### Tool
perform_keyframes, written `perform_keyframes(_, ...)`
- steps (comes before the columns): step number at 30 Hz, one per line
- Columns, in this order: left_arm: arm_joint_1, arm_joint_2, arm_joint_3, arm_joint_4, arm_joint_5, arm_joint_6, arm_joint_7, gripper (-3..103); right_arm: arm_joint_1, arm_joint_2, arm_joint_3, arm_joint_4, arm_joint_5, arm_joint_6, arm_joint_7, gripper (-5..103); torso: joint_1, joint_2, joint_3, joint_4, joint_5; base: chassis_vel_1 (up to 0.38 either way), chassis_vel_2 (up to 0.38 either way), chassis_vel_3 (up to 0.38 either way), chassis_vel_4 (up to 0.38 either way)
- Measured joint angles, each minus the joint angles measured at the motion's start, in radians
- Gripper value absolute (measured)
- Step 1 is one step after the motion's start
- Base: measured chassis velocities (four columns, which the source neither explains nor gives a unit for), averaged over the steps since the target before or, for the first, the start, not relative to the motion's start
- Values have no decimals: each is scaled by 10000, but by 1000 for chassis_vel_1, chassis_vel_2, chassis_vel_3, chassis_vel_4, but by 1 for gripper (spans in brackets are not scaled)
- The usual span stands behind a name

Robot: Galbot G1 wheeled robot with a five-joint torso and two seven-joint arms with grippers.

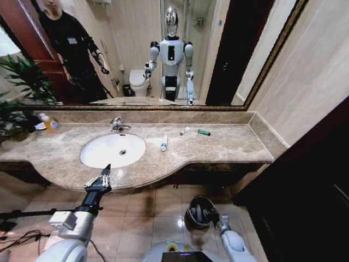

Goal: Pick up the trash from the sink and place it in the trash bin.

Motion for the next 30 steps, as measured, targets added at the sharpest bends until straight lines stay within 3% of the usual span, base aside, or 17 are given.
perform_keyframes(3,0,0,0,0,0,0,0,0,-4,1,0,32,0,-1,30,65,0,0,0,0,0,0,0,0,0)
perform_keyframes(5,0,0,0,0,0,0,0,0,-6,0,0,54,0,-4,43,77,0,0,0,0,0,0,0,0,0)
perform_keyframes(13,0,0,0,0,0,0,0,0,-21,19,-6,122,10,-26,66,100,-1,0,0,0,0,0,0,0,0)
perform_keyframes(30,0,0,0,0,0,0,0,0,-599,-75,120,1139,385,-193,126,100,-1,0,0,0,0,0,0,0,0)
